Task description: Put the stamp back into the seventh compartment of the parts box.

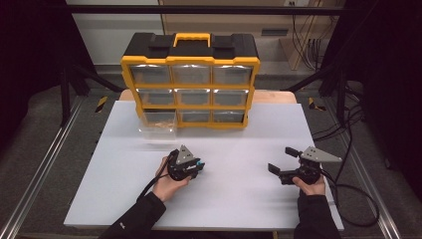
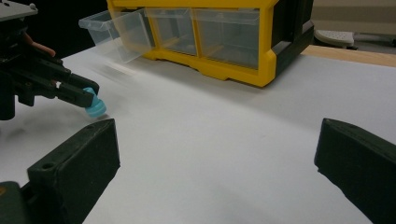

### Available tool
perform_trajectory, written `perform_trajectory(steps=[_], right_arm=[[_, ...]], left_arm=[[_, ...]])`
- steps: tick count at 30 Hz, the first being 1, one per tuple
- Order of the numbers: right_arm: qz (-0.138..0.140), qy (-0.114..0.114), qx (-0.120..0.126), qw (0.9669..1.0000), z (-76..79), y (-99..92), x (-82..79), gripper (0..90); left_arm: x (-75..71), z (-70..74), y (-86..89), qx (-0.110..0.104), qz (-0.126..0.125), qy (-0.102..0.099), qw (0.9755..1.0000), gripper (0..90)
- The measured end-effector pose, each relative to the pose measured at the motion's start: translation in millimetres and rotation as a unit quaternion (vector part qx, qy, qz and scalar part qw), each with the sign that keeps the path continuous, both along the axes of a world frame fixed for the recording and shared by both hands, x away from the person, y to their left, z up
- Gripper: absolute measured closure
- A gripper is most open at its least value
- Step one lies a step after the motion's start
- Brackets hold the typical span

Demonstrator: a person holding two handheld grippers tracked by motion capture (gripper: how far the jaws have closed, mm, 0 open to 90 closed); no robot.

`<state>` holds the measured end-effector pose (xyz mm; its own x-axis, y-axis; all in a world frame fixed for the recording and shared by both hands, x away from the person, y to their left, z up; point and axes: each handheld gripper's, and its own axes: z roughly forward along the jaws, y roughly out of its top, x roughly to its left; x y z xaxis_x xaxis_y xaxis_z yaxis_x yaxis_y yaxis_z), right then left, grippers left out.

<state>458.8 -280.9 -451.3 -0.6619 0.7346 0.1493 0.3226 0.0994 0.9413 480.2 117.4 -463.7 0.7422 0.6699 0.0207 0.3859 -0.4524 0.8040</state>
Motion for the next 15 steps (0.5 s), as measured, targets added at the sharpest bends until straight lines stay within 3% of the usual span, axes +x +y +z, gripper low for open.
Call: perform_trajectory(steps=[15], right_arm=[[0.000, 0.000, 0.000, 1.0000, -0.1, 0.1, 0.0, 0.7]], left_arm=[[0.1, 10.7, 8.9, -0.014, 0.008, -0.005, 0.9999, 72.1]])
